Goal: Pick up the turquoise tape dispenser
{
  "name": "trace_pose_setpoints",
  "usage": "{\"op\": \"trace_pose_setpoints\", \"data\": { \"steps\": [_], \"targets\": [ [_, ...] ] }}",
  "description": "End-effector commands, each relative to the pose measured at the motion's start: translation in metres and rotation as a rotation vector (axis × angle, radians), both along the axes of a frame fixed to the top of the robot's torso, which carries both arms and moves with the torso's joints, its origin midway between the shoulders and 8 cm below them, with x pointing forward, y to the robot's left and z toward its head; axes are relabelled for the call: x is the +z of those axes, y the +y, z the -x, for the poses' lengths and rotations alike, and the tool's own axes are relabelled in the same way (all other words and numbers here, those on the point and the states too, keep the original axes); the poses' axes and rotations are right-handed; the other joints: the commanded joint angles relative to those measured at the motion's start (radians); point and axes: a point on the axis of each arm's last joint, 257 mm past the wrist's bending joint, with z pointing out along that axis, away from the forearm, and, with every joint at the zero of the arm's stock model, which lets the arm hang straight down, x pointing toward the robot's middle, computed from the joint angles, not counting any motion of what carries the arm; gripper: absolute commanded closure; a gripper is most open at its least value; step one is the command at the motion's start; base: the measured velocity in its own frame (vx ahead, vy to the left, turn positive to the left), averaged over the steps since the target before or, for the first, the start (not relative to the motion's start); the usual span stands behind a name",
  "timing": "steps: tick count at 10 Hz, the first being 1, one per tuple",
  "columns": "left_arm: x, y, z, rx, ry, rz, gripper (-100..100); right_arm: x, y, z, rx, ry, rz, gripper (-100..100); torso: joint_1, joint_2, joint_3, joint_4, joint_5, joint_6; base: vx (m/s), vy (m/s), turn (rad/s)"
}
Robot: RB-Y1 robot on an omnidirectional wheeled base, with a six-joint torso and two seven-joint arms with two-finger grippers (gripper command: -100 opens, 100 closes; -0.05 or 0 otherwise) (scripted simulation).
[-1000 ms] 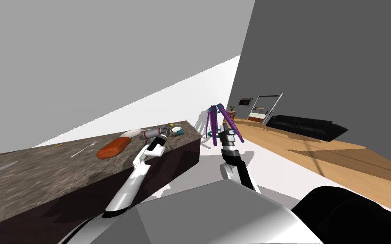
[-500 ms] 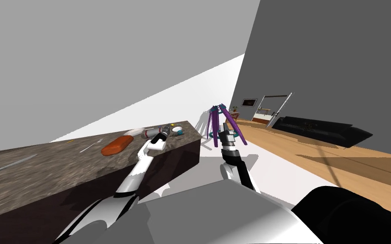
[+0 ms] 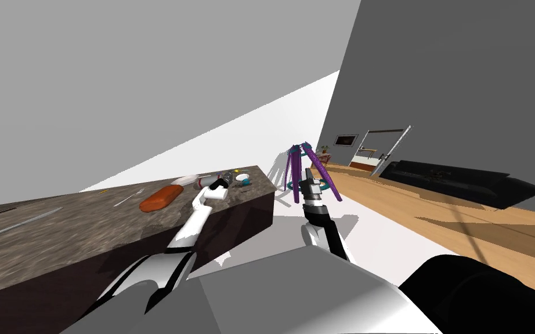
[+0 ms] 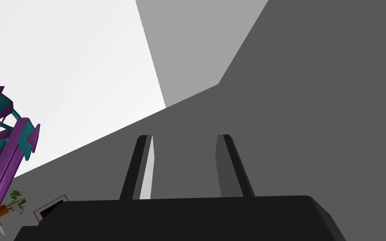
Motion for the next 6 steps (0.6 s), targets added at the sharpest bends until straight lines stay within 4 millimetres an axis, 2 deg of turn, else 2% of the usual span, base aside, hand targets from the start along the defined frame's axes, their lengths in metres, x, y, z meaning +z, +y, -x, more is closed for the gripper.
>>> {"op": "trace_pose_setpoints", "data": {
  "steps": [1,2,3,4,5,6],
  "targets": [
    [-0.015,0.008,-0.004,0.022,0.053,0.009,-100,0.0,0.0,0.0,0.0,0.0,0.0,0,0.0,0.0,0.0,0.0,0.0,0.0,0.055,-0.06,0.066],
    [-0.01,0.011,-0.012,0.039,0.077,0.03,-100,0.0,0.0,0.0,0.0,0.0,0.0,0,0.0,-0.001,-0.001,0.0,0.0,0.0,0.091,-0.091,0.123],
    [-0.023,0.016,-0.012,0.051,0.113,0.028,-100,0.0,0.0,0.0,0.0,0.0,0.0,0,-0.002,-0.003,-0.002,-0.001,0.0,0.0,0.064,-0.093,0.059],
    [-0.017,0.019,-0.02,0.068,0.134,0.052,-100,0.0,0.0,0.0,0.0,0.0,0.0,0,-0.002,-0.002,-0.002,-0.001,-0.001,0.001,0.056,-0.103,0.097],
    [-0.036,0.025,-0.018,0.084,0.183,0.05,-100,0.0,0.0,0.0,0.0,0.0,0.0,0,-0.003,-0.002,-0.001,-0.001,-0.001,0.0,0.051,-0.084,0.064],
    [-0.028,0.027,-0.025,0.099,0.199,0.075,-100,0.0,0.0,0.0,0.0,0.0,0.0,0,-0.002,-0.001,-0.001,-0.001,0.0,0.0,0.067,-0.086,0.113]
  ]
}}
